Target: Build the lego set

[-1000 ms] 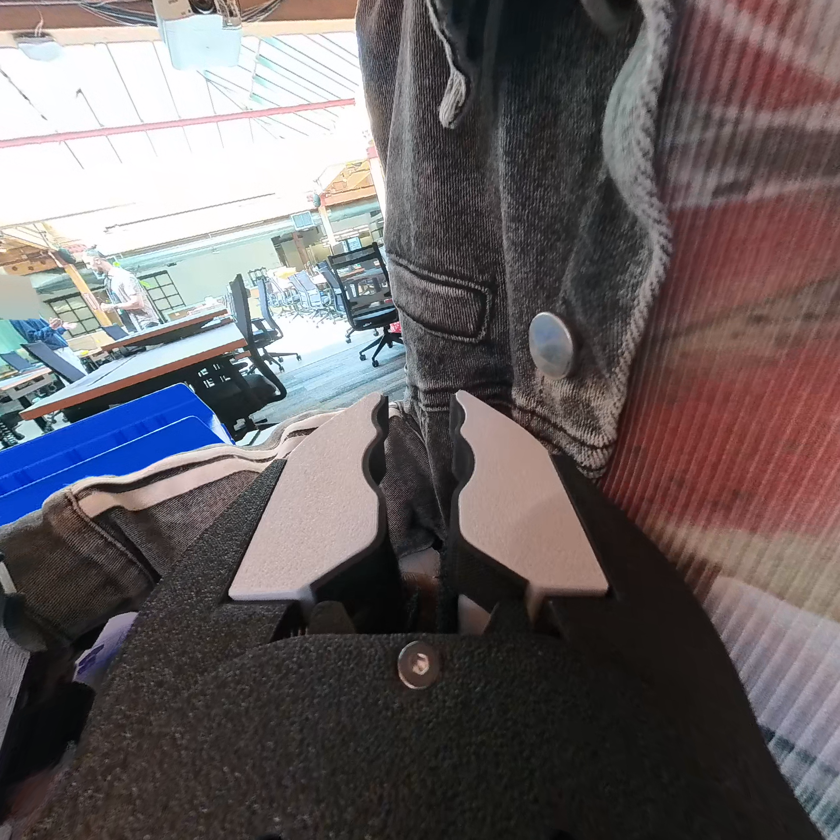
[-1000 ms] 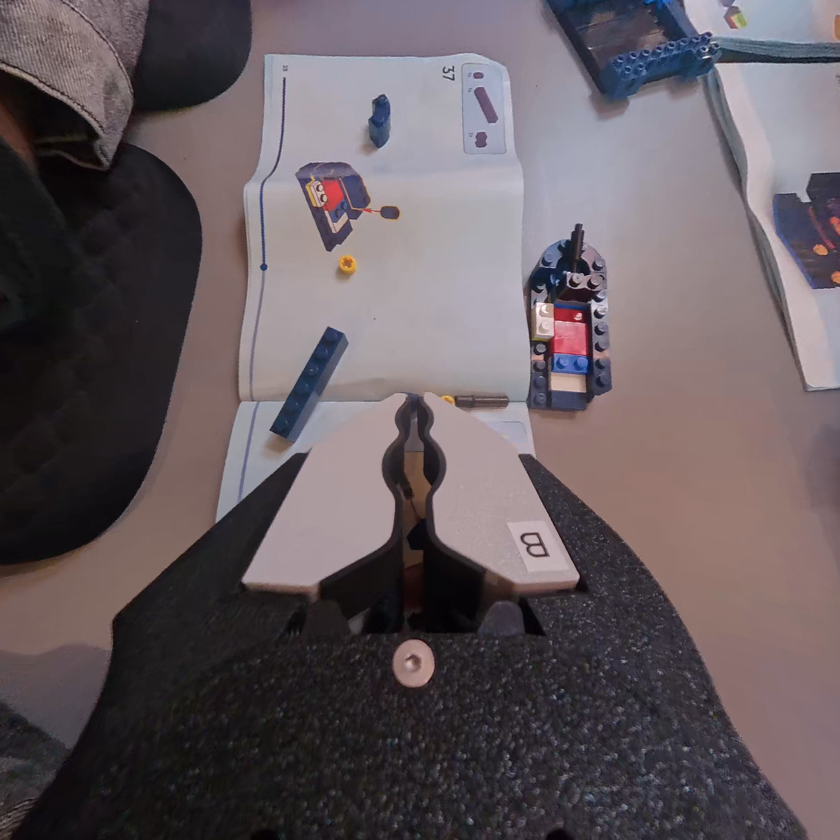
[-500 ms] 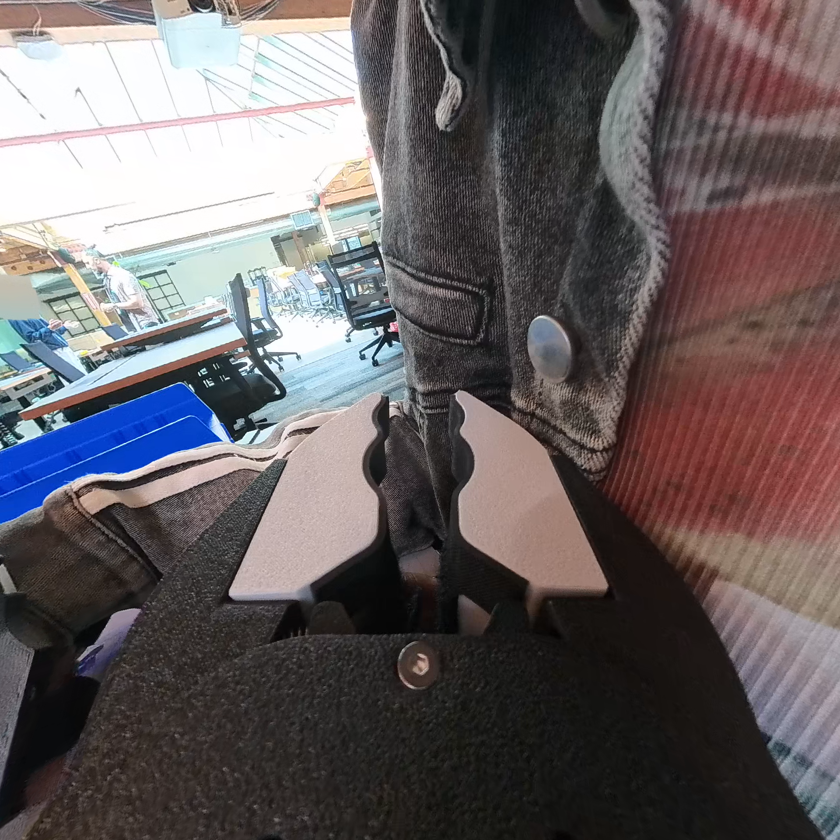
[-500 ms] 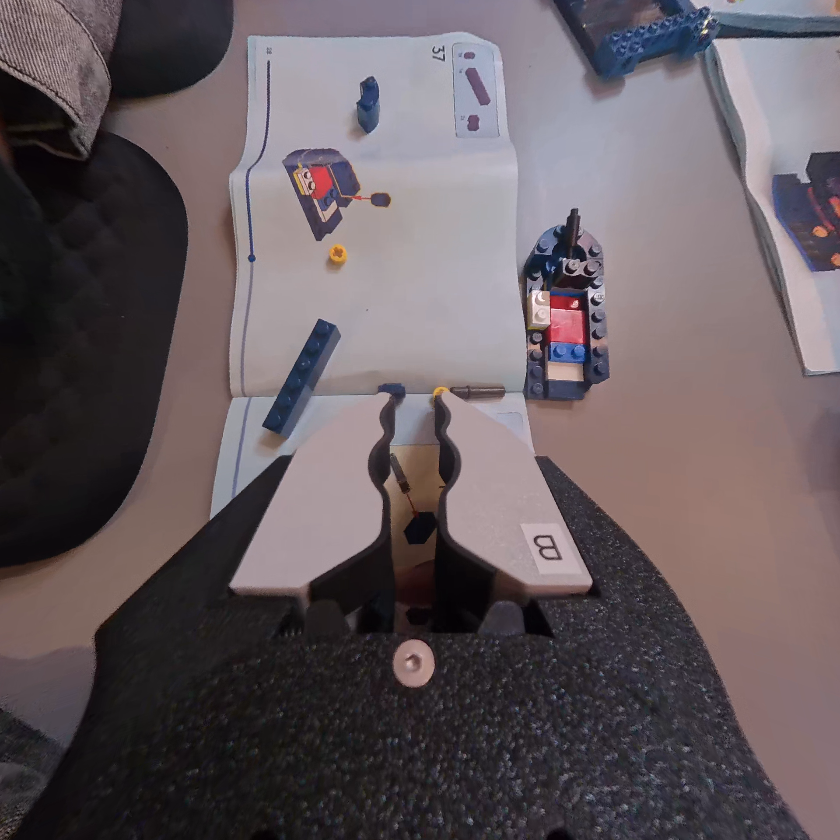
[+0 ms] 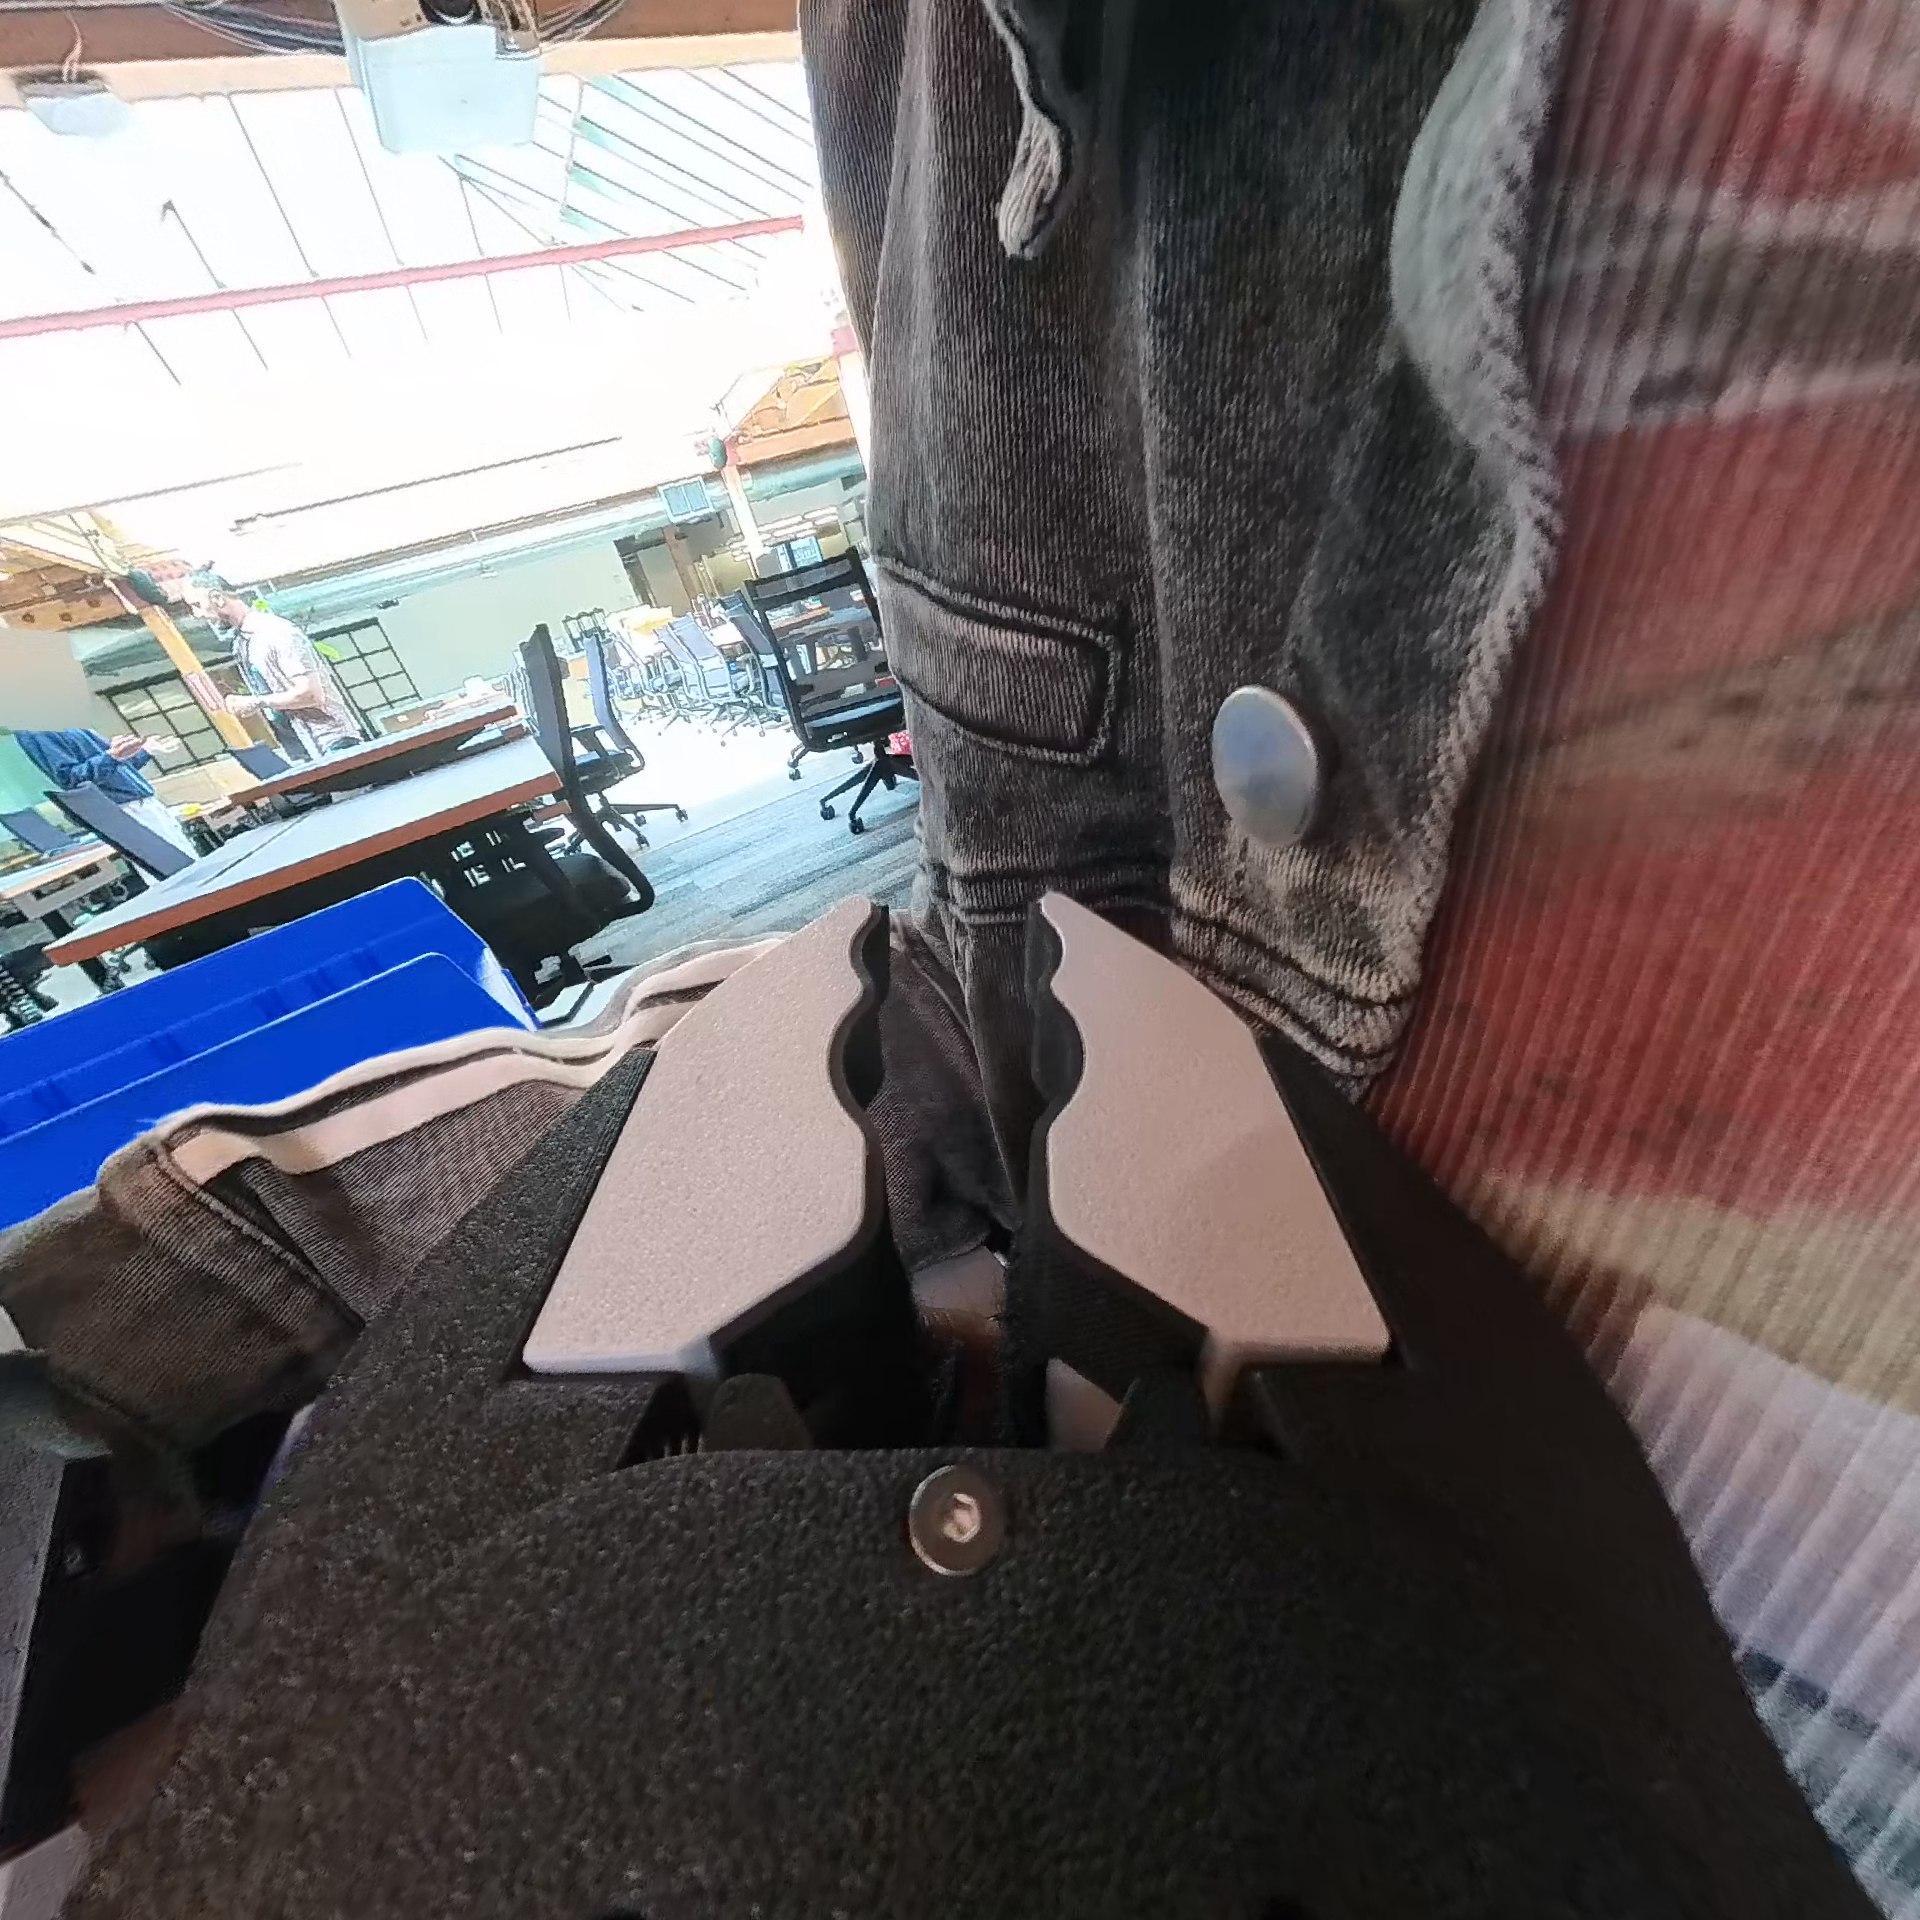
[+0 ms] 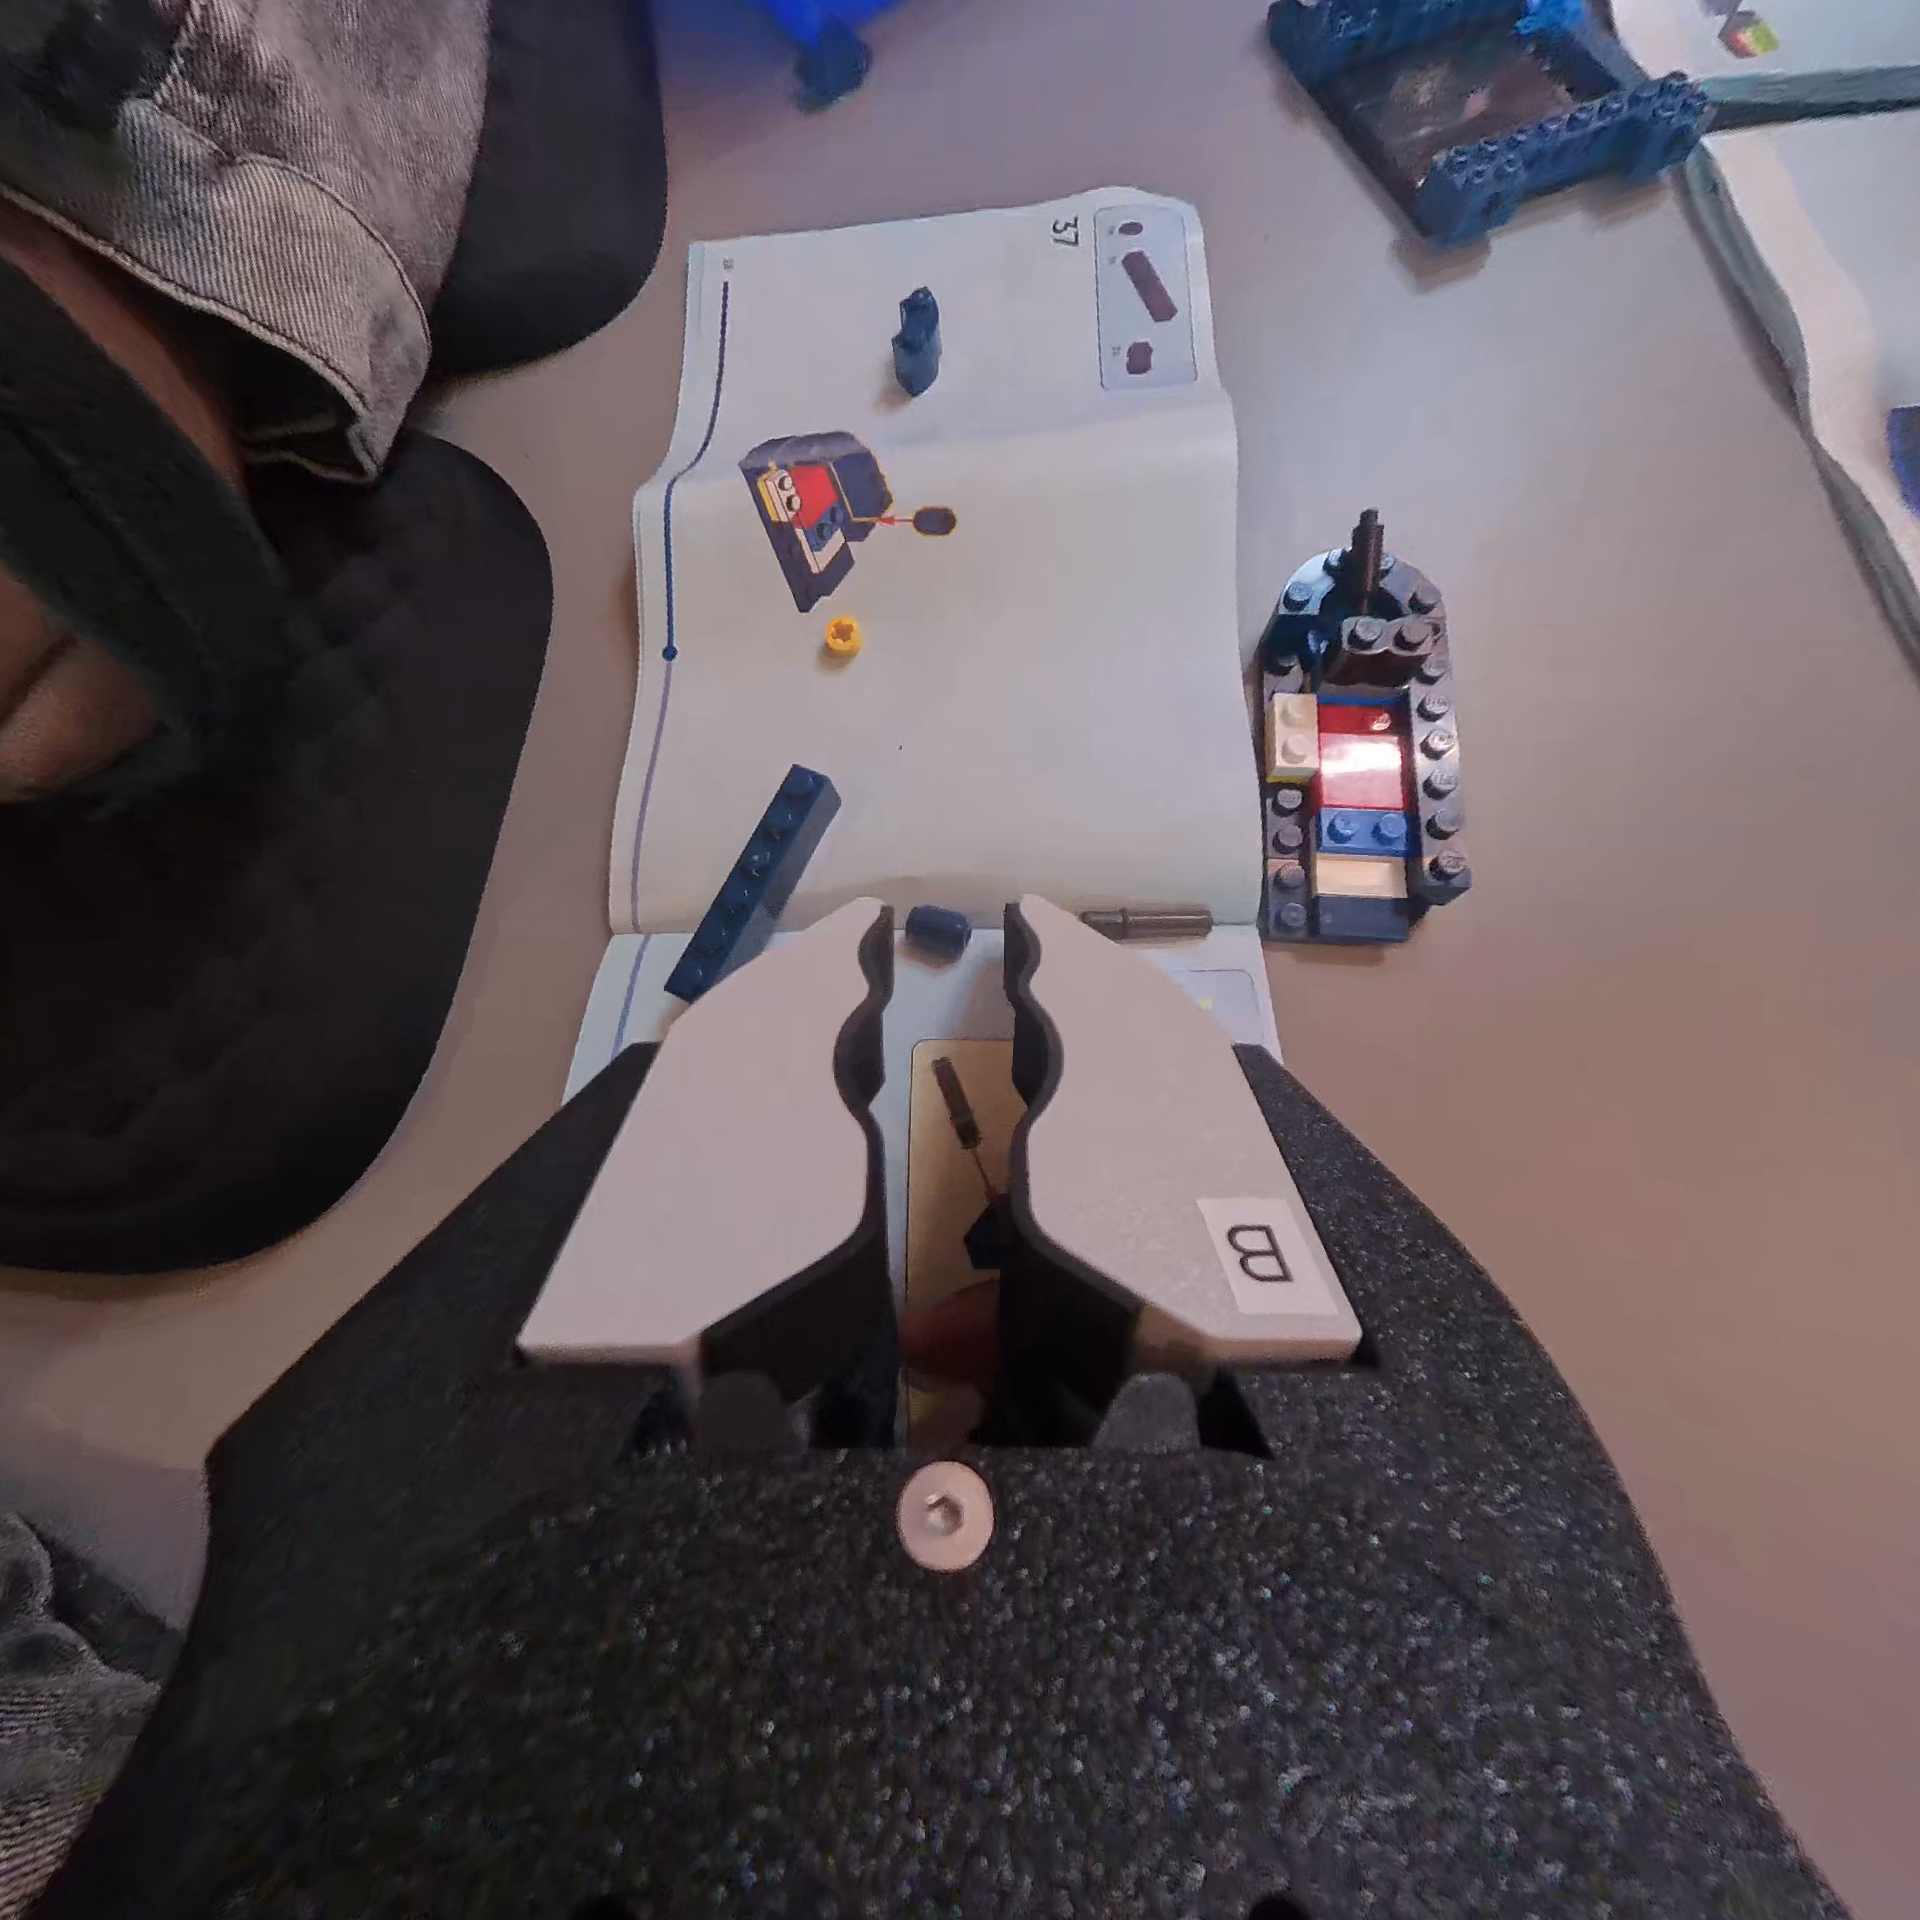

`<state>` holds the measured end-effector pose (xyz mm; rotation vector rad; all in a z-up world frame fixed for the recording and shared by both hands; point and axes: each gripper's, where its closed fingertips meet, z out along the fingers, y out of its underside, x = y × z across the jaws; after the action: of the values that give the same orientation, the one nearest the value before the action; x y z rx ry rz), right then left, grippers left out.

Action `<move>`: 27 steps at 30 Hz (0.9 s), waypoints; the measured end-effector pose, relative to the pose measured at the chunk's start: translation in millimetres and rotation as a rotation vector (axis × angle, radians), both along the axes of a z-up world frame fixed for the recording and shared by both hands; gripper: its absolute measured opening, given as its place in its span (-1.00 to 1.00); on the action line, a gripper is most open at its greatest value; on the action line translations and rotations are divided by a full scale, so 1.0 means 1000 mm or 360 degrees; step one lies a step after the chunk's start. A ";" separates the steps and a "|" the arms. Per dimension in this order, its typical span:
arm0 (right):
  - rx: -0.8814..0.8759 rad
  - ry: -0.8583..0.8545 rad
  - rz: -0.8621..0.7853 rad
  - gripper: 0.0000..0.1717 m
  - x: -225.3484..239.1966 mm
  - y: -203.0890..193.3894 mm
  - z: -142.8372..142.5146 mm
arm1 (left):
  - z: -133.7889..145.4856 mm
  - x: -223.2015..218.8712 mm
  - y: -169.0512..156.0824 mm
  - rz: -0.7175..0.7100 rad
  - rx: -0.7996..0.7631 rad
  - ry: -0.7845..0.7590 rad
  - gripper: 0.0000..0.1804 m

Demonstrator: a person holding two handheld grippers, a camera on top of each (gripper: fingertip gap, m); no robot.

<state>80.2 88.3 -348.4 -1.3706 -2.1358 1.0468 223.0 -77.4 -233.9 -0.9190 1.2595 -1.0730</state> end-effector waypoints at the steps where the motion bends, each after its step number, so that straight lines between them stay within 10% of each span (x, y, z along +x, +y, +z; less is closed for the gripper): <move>1: -0.0007 -0.0027 0.0011 -0.77 0.001 -0.001 -0.003 | 0.000 0.000 -0.001 -0.0001 0.0009 0.0005 -0.73; 14: 0.0024 -0.0001 0.0096 -0.87 0.001 -0.006 -0.004 | 0.009 -0.004 0.008 0.0064 -0.0064 -0.0064 -0.71; 18: 0.0157 0.0183 0.0016 -0.87 -0.006 0.006 0.014 | 0.037 -0.047 0.067 0.0564 -0.0243 -0.0200 -0.67; 23: 0.0507 0.0849 -0.0151 -0.87 -0.027 0.016 0.089 | 0.026 -0.184 0.163 0.1444 -0.0993 -0.0567 -0.66; 27: 0.0710 0.1241 -0.0186 -0.87 -0.035 0.001 0.130 | 0.009 -0.189 0.164 0.1020 -0.1553 -0.0787 -0.65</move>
<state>45.1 89.7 -218.4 -0.6976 -1.5465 0.8028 34.3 86.5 -225.4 -1.5108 -0.0652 -1.2588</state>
